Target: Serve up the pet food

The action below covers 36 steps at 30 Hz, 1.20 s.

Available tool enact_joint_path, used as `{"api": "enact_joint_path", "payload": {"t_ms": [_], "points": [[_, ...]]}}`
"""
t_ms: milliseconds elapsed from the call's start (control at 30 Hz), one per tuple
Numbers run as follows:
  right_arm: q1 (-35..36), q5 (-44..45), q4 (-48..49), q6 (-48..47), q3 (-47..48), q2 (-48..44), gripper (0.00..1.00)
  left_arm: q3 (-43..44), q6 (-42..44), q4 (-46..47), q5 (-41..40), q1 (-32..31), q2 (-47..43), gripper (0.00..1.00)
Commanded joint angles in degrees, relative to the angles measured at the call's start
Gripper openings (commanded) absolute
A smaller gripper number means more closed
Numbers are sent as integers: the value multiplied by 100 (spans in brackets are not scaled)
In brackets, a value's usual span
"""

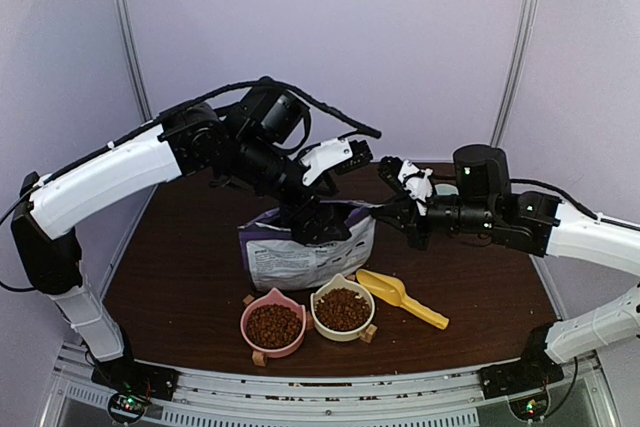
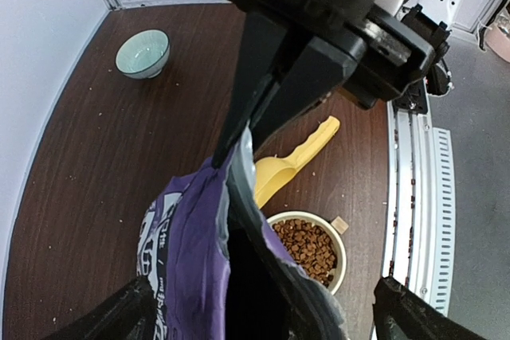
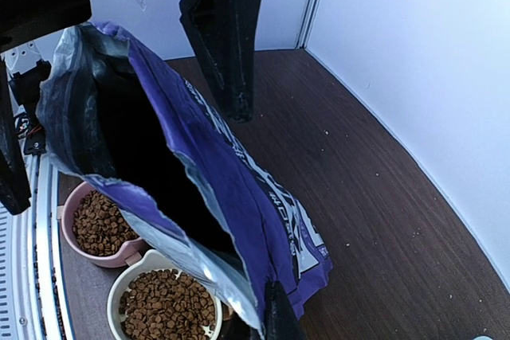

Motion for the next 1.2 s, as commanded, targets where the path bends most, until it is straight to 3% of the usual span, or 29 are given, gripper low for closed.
{"api": "enact_joint_path", "payload": {"t_ms": [0,133,433,667,767,867,1167], "points": [[-64,229,615,265,11,-274,0,95,48,-223,-360,-98,-28,97],[-93,144,746,348,-43,-278,0,-37,74,-310,-971,-247,-24,88],[-169,-271,728,497,-75,-393,0,-92,242,-323,-1760,-466,-152,25],[-234,-519,595,491,-159,-515,0,-155,380,-323,-2091,-466,-321,0],[-241,-797,485,454,-119,-455,5,-182,451,-315,-2246,-466,-392,0],[-237,-1025,396,410,-74,-304,17,-183,520,-295,-2272,-466,-462,0],[-232,-1339,386,253,100,142,42,-167,573,-244,-2183,-466,-462,0]]}}
